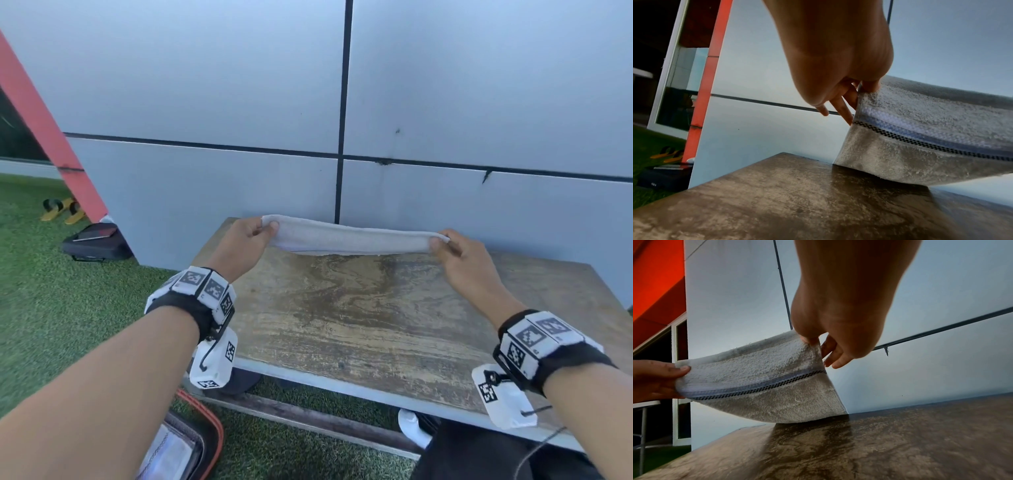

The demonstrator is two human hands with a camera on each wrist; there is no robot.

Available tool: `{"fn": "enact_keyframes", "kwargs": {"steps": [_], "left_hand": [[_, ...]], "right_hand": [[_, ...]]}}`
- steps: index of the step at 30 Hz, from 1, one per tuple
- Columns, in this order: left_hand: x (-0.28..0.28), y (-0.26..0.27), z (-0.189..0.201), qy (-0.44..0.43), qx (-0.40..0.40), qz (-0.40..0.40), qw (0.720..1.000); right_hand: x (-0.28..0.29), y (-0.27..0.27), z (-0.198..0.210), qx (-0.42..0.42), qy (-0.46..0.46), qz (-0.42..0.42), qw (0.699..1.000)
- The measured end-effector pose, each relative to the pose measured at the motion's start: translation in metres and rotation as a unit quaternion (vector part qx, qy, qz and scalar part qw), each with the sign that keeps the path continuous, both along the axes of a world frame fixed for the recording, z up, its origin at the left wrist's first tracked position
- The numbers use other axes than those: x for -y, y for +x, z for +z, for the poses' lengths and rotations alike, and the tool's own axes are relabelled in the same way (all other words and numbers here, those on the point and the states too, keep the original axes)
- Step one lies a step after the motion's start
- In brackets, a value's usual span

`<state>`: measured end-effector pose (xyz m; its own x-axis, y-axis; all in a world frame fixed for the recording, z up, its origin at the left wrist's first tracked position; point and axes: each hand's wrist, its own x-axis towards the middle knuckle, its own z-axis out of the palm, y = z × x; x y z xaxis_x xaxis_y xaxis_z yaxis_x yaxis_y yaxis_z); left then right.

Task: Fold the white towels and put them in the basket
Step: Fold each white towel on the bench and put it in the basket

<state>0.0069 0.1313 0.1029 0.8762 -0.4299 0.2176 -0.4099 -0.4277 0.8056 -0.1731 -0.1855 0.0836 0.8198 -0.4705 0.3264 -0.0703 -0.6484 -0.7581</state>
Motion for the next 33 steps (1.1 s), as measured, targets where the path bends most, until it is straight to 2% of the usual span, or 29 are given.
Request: {"fn": "enact_keyframes", "kwargs": {"steps": [3,7,10,12,14,16,18,20,26,29,33], "left_hand": [[-0.011,-0.010,0.001,0.043,0.002,-0.019,0.999],[-0.035,-0.016,-0.005,0.125,-0.088,-0.062,0.986],[-0.050,-0.031,-0.010,0.169,-0.178,-0.097,0.965],[-0.055,-0.046,-0.009,0.179,-0.258,-0.123,0.942],[-0.058,-0.061,-0.006,0.191,-0.370,-0.138,0.899],[-0.062,-0.070,-0.003,0.230,-0.430,-0.156,0.859],[-0.066,-0.071,-0.002,0.234,-0.455,-0.165,0.843],[-0.066,-0.067,-0.005,0.208,-0.457,-0.155,0.851],[-0.055,-0.044,-0.025,0.100,-0.380,-0.092,0.915],[-0.038,-0.034,-0.036,0.052,-0.302,-0.040,0.951],[-0.011,-0.006,-0.052,0.033,-0.256,0.009,0.966]], "right_hand": [[-0.003,-0.014,0.002,-0.024,-0.014,0.021,0.999],[-0.006,-0.033,0.000,-0.104,-0.001,0.086,0.991],[-0.017,-0.051,0.001,-0.196,0.046,0.143,0.969],[-0.026,-0.063,0.004,-0.284,0.075,0.174,0.940],[-0.034,-0.071,0.006,-0.349,0.130,0.213,0.904],[-0.038,-0.075,0.008,-0.375,0.184,0.238,0.877],[-0.039,-0.077,0.007,-0.374,0.227,0.240,0.866],[-0.037,-0.074,0.004,-0.357,0.250,0.223,0.872],[-0.025,-0.048,-0.009,-0.246,0.211,0.102,0.941],[-0.020,-0.025,-0.015,-0.218,0.208,0.067,0.951],[-0.006,0.013,-0.024,-0.198,0.154,0.018,0.968]]}}
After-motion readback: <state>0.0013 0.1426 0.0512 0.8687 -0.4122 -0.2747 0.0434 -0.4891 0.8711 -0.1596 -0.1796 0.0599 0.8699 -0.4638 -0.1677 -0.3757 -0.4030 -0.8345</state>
